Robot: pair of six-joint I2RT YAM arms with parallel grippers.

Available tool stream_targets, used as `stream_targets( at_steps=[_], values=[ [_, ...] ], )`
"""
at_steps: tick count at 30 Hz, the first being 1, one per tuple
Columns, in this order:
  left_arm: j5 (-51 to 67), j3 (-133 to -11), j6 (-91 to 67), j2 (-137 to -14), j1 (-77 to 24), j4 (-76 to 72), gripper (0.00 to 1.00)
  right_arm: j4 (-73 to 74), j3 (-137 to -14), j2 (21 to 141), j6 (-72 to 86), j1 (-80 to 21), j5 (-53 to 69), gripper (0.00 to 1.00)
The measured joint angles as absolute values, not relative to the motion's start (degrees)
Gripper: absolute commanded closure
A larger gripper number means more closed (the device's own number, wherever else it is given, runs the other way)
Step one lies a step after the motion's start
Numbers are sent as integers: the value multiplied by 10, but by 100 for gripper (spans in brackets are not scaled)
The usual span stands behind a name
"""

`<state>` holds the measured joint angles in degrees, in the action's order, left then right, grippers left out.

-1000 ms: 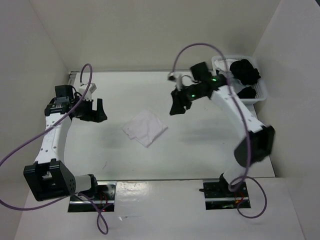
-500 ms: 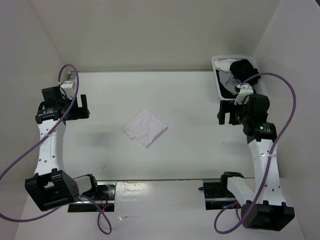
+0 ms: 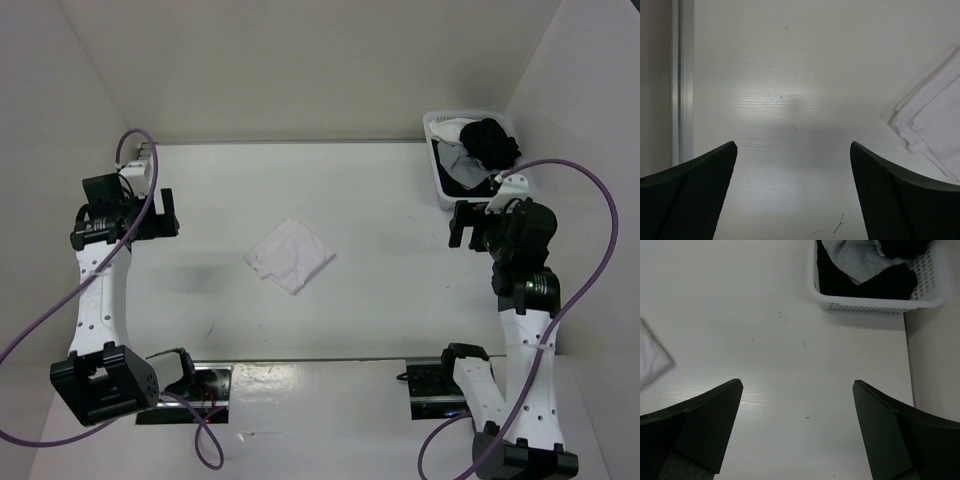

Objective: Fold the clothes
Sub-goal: Fold the tank top

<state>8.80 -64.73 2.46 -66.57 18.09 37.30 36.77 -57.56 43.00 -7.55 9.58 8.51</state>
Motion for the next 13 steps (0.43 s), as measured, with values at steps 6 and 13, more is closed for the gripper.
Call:
stream_targets(
  at_steps=[6, 13],
  values=[
    [90, -647, 25, -665, 181, 373, 0, 366, -566, 429, -76, 96, 86, 0],
    [99, -642, 26, -665, 181, 373, 0, 364, -566, 429, -77, 96, 86, 0]
  ],
)
